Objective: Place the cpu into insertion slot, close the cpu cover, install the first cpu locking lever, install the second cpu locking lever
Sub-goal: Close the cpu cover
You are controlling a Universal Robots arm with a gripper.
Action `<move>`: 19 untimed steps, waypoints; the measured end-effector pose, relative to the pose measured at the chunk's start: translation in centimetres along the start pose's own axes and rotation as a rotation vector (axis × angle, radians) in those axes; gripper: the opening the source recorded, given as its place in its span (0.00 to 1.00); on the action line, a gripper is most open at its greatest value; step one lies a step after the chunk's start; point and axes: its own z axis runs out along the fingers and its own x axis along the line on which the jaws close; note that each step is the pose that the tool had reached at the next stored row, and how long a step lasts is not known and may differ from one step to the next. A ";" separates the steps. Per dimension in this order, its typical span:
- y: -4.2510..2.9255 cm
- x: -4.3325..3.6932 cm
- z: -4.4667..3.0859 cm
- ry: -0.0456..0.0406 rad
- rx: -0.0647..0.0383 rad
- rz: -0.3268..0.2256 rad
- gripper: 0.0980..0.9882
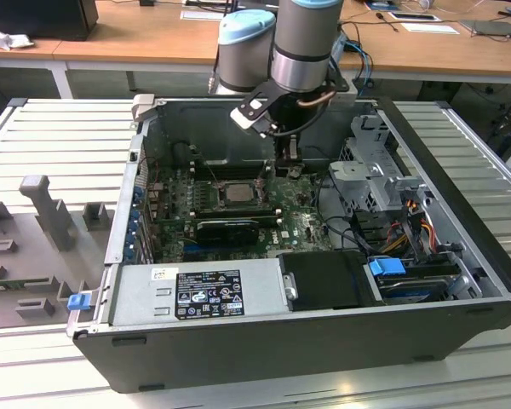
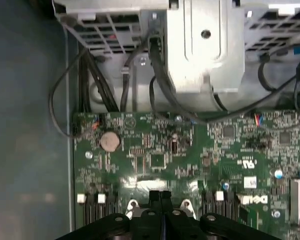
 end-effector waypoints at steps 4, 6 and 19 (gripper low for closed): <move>-2.05 -0.05 0.15 0.0005 -0.009 0.000 0.00; -2.76 -0.08 0.46 0.0004 -0.013 0.000 0.00; -4.99 -0.18 2.01 0.0059 -0.016 -0.010 0.00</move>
